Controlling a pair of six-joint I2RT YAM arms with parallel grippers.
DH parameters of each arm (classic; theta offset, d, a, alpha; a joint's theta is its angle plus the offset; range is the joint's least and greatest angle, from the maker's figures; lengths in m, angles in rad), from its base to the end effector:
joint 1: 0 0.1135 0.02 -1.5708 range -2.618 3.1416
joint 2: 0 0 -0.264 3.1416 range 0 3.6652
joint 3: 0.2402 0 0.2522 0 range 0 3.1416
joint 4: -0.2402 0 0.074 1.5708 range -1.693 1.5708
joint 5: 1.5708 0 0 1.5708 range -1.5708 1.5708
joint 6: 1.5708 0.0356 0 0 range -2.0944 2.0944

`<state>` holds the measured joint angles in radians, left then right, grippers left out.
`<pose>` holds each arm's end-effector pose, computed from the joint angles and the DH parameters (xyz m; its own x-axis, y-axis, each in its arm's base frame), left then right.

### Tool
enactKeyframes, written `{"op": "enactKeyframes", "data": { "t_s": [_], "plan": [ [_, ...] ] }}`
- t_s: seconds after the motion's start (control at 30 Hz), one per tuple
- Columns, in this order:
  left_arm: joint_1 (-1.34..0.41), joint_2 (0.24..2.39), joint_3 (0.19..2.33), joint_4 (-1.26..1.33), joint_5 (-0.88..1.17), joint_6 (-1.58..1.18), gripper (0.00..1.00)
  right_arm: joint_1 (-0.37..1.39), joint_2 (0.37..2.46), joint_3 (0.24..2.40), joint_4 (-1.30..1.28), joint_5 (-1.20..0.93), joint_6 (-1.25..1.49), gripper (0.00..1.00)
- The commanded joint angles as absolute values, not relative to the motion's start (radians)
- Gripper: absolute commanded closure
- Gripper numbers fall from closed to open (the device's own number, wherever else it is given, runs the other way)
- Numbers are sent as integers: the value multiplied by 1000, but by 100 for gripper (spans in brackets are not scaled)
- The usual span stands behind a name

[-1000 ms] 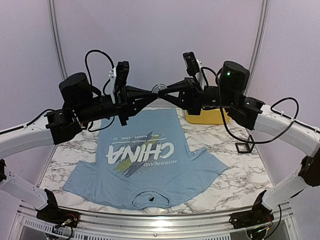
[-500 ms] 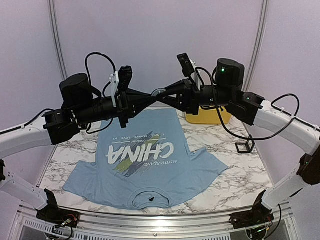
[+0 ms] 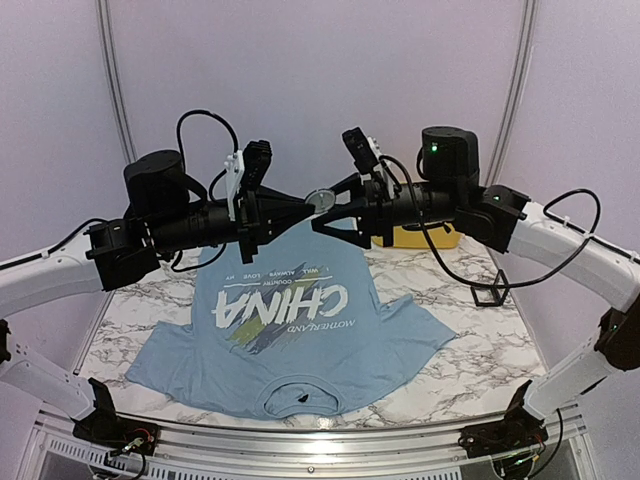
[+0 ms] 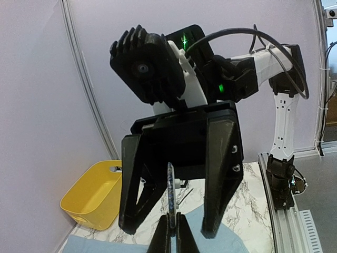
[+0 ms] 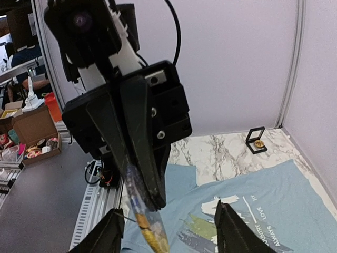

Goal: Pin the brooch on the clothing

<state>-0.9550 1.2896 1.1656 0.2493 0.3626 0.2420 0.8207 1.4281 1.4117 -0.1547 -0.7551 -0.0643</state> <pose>0.1651 -0.2552 0.4098 0.3017 -0.0385 -0.9526 0.9210 0.2698 0.2808 0.2050 0.2557 0.4138 -0.0520 -0.1245 -0.9909 -0.9986 -0.0057 0.0531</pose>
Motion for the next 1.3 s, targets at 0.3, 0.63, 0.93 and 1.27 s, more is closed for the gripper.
{"op": "enactKeyframes", "data": {
  "t_s": [0.3,0.63,0.93,1.27],
  "plan": [
    [-942,1274,1181,263,385,224,100,814,1311,1399,-239,-712,-152,50],
    [-942,1285,1190,233,405,222,100,794,1320,1391,-144,-713,-88,77],
    [-942,1298,1199,229,412,215,100,807,1348,1396,-134,-724,-81,98],
    [-908,1334,1168,225,235,109,19,698,1312,1257,-72,-575,-10,100]
  ]
}}
